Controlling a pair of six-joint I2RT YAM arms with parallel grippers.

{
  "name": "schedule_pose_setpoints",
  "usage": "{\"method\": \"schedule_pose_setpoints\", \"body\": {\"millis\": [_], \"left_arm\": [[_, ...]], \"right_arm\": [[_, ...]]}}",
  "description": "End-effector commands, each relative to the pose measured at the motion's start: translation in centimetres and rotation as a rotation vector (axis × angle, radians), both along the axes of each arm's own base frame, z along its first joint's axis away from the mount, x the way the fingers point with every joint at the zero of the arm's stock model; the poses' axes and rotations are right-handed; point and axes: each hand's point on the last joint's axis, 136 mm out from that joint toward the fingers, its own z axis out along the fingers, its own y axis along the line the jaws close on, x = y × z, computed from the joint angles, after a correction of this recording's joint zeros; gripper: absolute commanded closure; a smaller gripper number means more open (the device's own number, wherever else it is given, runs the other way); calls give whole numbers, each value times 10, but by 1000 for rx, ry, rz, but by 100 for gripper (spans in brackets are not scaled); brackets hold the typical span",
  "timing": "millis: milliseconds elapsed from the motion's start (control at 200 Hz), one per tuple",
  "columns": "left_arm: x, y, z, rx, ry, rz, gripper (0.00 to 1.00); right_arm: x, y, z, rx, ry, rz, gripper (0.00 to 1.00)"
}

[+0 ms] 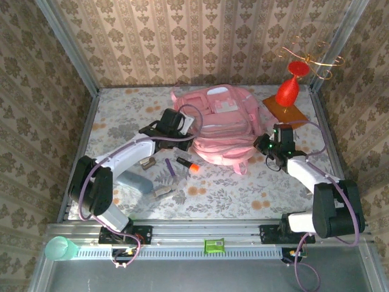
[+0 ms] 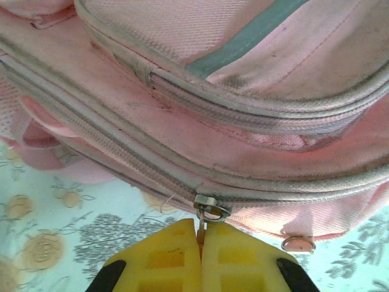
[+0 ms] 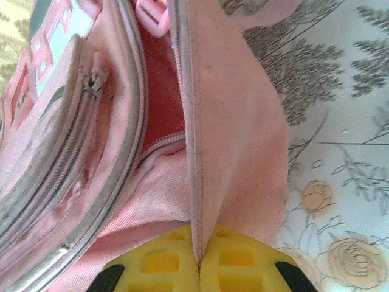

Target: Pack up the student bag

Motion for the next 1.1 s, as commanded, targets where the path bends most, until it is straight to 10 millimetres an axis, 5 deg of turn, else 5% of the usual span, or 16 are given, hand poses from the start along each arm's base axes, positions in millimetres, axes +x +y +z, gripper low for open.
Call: {"method": "schedule_pose_setpoints", "body": {"millis": [0, 90, 195, 335, 490, 625, 760, 910, 1095], "left_arm": [[25, 64, -19, 215, -15, 176, 100], [16, 39, -15, 95, 16, 104, 100], [-2, -3, 7, -135, 40, -1, 100], [-14, -35, 19, -236, 62, -53, 100], [-19, -51, 24, -244, 71, -63, 100], [-24, -59, 34, -279, 68, -83, 100], [-32, -68, 38, -302, 78, -114, 100], [-42, -73, 40, -309, 81, -137, 100], [-50, -76, 37, -311, 90, -158, 100]], "right_arm": [[23, -34, 15, -104, -26, -63, 100], [34, -24, 7, -91, 27, 10, 97], [30, -22, 6, -117, 56, 48, 71], [2, -24, 10, -140, 72, 49, 33], [-36, 17, 14, -8, 64, 121, 20], [-55, 85, 23, 107, 17, 212, 16], [-51, 135, 30, 234, -29, 211, 16], [-34, 153, 24, 335, -51, 125, 21], [-18, 149, 0, 307, -28, 38, 47]]}}
